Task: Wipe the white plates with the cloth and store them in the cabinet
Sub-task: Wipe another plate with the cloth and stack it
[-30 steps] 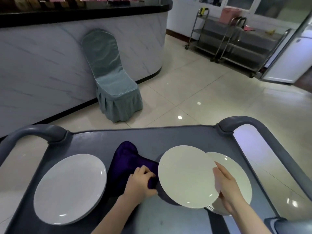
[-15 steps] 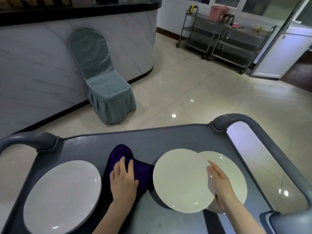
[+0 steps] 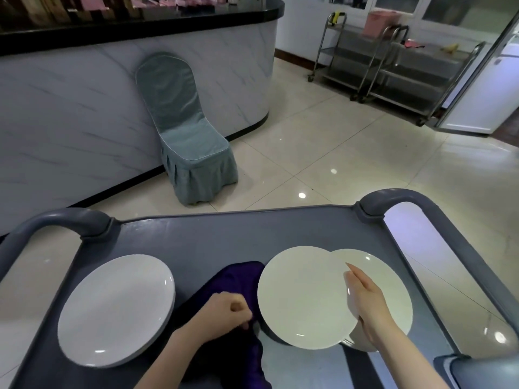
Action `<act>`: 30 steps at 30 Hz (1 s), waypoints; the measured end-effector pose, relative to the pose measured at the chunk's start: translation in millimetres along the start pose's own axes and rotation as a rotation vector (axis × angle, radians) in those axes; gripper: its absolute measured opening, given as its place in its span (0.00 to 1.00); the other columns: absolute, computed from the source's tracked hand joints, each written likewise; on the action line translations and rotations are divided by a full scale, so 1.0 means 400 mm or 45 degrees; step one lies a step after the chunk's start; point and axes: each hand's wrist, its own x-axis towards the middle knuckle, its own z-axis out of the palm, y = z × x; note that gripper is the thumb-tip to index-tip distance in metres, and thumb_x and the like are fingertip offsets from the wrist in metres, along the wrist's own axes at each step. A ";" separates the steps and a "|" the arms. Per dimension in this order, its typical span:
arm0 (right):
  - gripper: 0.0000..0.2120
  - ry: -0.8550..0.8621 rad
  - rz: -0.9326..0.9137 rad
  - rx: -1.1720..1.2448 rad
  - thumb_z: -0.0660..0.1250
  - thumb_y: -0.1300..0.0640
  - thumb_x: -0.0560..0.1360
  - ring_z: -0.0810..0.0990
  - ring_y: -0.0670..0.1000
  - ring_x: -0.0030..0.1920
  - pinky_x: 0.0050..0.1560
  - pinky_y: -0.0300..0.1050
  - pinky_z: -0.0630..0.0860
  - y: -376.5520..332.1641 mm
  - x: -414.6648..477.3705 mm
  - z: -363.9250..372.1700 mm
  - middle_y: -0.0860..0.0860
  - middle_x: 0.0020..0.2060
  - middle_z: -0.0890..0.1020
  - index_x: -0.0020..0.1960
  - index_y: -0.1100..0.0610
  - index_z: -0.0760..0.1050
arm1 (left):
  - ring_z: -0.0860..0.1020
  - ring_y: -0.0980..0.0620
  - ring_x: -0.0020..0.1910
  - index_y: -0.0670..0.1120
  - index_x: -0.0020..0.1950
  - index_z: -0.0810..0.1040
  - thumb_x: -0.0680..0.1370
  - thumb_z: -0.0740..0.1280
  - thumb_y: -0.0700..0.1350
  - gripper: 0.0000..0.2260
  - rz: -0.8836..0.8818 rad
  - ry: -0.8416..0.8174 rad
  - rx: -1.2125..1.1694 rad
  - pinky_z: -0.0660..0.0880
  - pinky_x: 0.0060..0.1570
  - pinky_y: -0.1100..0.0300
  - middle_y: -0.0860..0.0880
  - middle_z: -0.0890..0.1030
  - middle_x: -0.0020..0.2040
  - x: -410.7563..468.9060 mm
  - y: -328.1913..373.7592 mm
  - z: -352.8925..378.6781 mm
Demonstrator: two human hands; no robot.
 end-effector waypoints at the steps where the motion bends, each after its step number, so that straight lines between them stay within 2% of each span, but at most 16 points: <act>1: 0.12 -0.009 0.002 -0.011 0.59 0.58 0.82 0.82 0.44 0.49 0.39 0.40 0.75 0.000 -0.002 -0.002 0.44 0.52 0.83 0.61 0.48 0.77 | 0.80 0.58 0.37 0.48 0.40 0.81 0.73 0.68 0.45 0.03 0.001 0.232 0.056 0.76 0.43 0.63 0.54 0.84 0.36 0.017 -0.009 -0.003; 3: 0.12 -0.005 0.003 -0.029 0.59 0.58 0.82 0.82 0.45 0.49 0.40 0.42 0.76 0.005 -0.003 -0.008 0.44 0.53 0.83 0.60 0.47 0.78 | 0.80 0.53 0.40 0.47 0.42 0.80 0.73 0.70 0.41 0.02 0.014 0.671 0.138 0.74 0.44 0.59 0.52 0.83 0.39 0.053 -0.024 -0.003; 4: 0.12 0.002 0.003 -0.038 0.59 0.57 0.82 0.82 0.45 0.50 0.42 0.43 0.77 0.008 -0.002 -0.013 0.44 0.53 0.83 0.60 0.48 0.78 | 0.79 0.50 0.43 0.46 0.45 0.81 0.73 0.71 0.40 0.03 0.029 0.769 0.173 0.74 0.45 0.58 0.50 0.82 0.43 0.072 -0.030 0.003; 6: 0.14 0.030 0.010 -0.074 0.60 0.56 0.82 0.82 0.48 0.54 0.51 0.48 0.78 0.019 0.004 -0.025 0.45 0.56 0.83 0.63 0.48 0.78 | 0.77 0.46 0.51 0.44 0.56 0.81 0.73 0.73 0.45 0.13 0.054 0.732 0.313 0.73 0.49 0.56 0.46 0.78 0.52 0.105 -0.026 0.033; 8: 0.15 0.063 0.033 -0.091 0.60 0.55 0.81 0.81 0.51 0.59 0.63 0.54 0.76 0.030 0.011 -0.039 0.45 0.59 0.82 0.65 0.47 0.77 | 0.70 0.47 0.59 0.49 0.66 0.74 0.73 0.71 0.55 0.23 -0.024 0.560 0.554 0.73 0.52 0.54 0.47 0.71 0.61 0.124 -0.015 0.073; 11: 0.15 0.094 0.063 -0.073 0.62 0.53 0.81 0.78 0.53 0.63 0.69 0.59 0.72 0.039 0.017 -0.057 0.46 0.62 0.80 0.66 0.47 0.77 | 0.67 0.49 0.58 0.54 0.64 0.70 0.74 0.69 0.57 0.21 -0.081 0.578 0.755 0.73 0.46 0.54 0.49 0.67 0.60 0.129 -0.008 0.099; 13: 0.14 0.116 0.088 -0.057 0.62 0.53 0.81 0.79 0.54 0.62 0.67 0.60 0.73 0.039 0.018 -0.063 0.45 0.60 0.81 0.65 0.47 0.77 | 0.71 0.47 0.49 0.50 0.53 0.76 0.71 0.76 0.51 0.15 0.020 0.653 0.617 0.71 0.36 0.54 0.48 0.71 0.51 0.135 -0.020 0.094; 14: 0.13 0.119 0.098 -0.042 0.62 0.54 0.81 0.80 0.54 0.60 0.66 0.61 0.74 0.037 0.016 -0.064 0.44 0.58 0.82 0.64 0.47 0.77 | 0.72 0.46 0.45 0.48 0.48 0.78 0.70 0.77 0.46 0.12 0.063 0.694 0.536 0.71 0.33 0.53 0.47 0.72 0.47 0.139 -0.035 0.086; 15: 0.13 0.121 0.104 -0.024 0.62 0.54 0.81 0.81 0.54 0.59 0.66 0.60 0.74 0.033 0.013 -0.062 0.44 0.56 0.82 0.64 0.47 0.77 | 0.73 0.46 0.44 0.48 0.46 0.79 0.71 0.77 0.43 0.09 0.074 0.706 0.369 0.73 0.36 0.52 0.47 0.73 0.45 0.141 -0.043 0.073; 18: 0.11 0.105 0.084 -0.001 0.61 0.55 0.81 0.81 0.52 0.58 0.66 0.58 0.75 0.022 0.002 -0.052 0.43 0.56 0.82 0.60 0.46 0.77 | 0.78 0.46 0.49 0.51 0.47 0.77 0.79 0.68 0.40 0.06 0.018 0.596 -0.401 0.73 0.49 0.59 0.48 0.79 0.47 0.095 0.005 0.010; 21: 0.09 0.055 0.045 -0.050 0.61 0.52 0.80 0.81 0.51 0.57 0.65 0.56 0.74 0.017 0.001 -0.036 0.44 0.54 0.84 0.54 0.45 0.80 | 0.80 0.56 0.41 0.47 0.52 0.77 0.81 0.62 0.38 0.06 0.127 0.533 -0.768 0.75 0.42 0.67 0.53 0.82 0.39 0.007 0.082 -0.033; 23: 0.11 -0.038 0.078 -0.026 0.61 0.50 0.76 0.79 0.57 0.44 0.57 0.55 0.76 0.024 0.002 -0.016 0.50 0.44 0.82 0.46 0.57 0.77 | 0.79 0.58 0.37 0.48 0.51 0.77 0.81 0.63 0.38 0.06 0.227 0.445 -0.836 0.74 0.40 0.69 0.54 0.82 0.37 -0.042 0.136 -0.036; 24: 0.13 -0.084 0.098 0.019 0.61 0.50 0.75 0.72 0.56 0.39 0.50 0.52 0.73 0.025 0.000 -0.001 0.54 0.40 0.75 0.42 0.62 0.70 | 0.79 0.59 0.39 0.51 0.50 0.78 0.80 0.65 0.41 0.05 0.288 0.379 -0.821 0.73 0.42 0.69 0.55 0.82 0.40 -0.060 0.160 -0.029; 25: 0.14 -0.119 0.098 0.064 0.61 0.50 0.74 0.67 0.55 0.38 0.46 0.51 0.69 0.025 -0.003 0.016 0.54 0.39 0.71 0.41 0.61 0.66 | 0.79 0.60 0.44 0.54 0.50 0.79 0.77 0.66 0.44 0.05 0.346 0.306 -0.752 0.73 0.46 0.69 0.56 0.82 0.45 -0.071 0.177 -0.017; 27: 0.13 -0.144 0.059 0.116 0.62 0.49 0.75 0.69 0.54 0.38 0.43 0.49 0.69 0.014 -0.018 0.047 0.56 0.39 0.72 0.41 0.59 0.70 | 0.75 0.64 0.58 0.57 0.53 0.79 0.76 0.66 0.48 0.07 0.433 0.186 -0.456 0.68 0.57 0.71 0.61 0.79 0.56 -0.072 0.191 0.014; 30: 0.19 -0.099 -0.057 0.099 0.59 0.54 0.83 0.76 0.53 0.38 0.36 0.37 0.75 -0.004 -0.023 0.061 0.57 0.38 0.78 0.45 0.71 0.73 | 0.63 0.70 0.68 0.59 0.63 0.76 0.81 0.59 0.51 0.13 0.563 0.214 0.176 0.57 0.69 0.68 0.67 0.70 0.67 -0.057 0.166 0.053</act>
